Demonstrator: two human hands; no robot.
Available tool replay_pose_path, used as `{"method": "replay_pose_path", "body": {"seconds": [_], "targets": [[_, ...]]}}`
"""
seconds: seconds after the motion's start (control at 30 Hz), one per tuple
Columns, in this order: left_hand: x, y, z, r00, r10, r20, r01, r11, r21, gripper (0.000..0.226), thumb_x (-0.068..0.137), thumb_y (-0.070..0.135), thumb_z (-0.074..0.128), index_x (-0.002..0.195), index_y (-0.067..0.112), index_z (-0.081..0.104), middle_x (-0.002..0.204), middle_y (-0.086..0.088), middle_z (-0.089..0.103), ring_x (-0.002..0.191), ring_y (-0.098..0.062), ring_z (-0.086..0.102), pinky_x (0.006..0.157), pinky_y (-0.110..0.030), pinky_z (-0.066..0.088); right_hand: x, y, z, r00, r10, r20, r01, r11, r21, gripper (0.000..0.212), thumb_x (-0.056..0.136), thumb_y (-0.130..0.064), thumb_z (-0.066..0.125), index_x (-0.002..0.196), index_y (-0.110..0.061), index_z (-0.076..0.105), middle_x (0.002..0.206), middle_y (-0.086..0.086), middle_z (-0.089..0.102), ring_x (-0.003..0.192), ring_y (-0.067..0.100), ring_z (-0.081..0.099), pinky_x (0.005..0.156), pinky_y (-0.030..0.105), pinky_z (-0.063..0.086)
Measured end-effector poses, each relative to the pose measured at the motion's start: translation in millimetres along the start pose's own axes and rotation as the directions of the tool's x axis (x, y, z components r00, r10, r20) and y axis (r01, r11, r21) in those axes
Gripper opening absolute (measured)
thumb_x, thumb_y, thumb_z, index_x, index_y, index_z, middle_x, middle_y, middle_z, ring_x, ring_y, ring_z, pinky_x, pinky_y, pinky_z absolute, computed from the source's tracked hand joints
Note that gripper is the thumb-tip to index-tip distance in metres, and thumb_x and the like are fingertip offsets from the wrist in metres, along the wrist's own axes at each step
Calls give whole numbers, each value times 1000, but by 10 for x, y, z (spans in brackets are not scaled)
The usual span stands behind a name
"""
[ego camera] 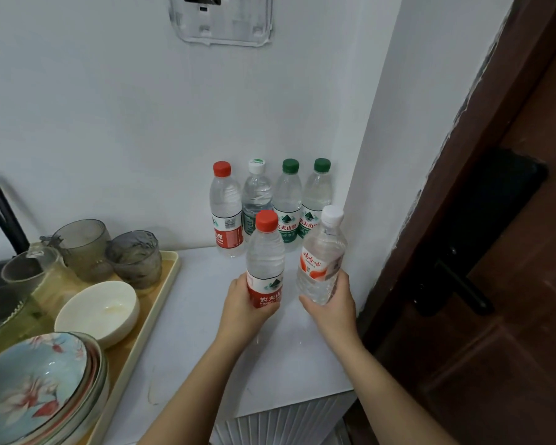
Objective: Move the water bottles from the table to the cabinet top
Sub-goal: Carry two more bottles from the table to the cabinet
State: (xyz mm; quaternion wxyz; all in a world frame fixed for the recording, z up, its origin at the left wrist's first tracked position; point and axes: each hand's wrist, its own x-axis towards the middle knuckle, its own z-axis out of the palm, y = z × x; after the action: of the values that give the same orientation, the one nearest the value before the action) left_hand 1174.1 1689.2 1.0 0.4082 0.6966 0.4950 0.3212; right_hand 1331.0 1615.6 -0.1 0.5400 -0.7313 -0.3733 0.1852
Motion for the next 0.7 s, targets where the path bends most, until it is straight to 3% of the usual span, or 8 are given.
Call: {"method": "replay_pose_path", "body": {"seconds": [0.1,0.47,0.7], "targets": [[183,19,98,999,-29,-15,29,999,24,58,67,24,85,117,18,57,110,-1,58,97,-14,59,79,-25,45,140,-38,43,998,-20,-64,17,998,-59,75,66,-20,88,129,-12,49,124,7,56,110,20,56,84,24,43],[787,126,472,999,-35,-34,37,997,66,61,62,25,86,115,13,60,110,-5,64,98,-21,64,86,-39,54,646,-72,154,993,-6,-119,-17,981,-193,72,65,-24,88,123,-6,50,125,12,51,113,28,55,82,25,40],[1090,121,672,999,-32,-40,36,996,85,64,58,27,87,114,14,59,108,-5,64,94,-19,66,84,-41,56,860,-108,211,992,-16,-125,-32,928,-370,71,65,-34,87,115,-2,48,119,15,51,110,34,56,81,38,48]]}}
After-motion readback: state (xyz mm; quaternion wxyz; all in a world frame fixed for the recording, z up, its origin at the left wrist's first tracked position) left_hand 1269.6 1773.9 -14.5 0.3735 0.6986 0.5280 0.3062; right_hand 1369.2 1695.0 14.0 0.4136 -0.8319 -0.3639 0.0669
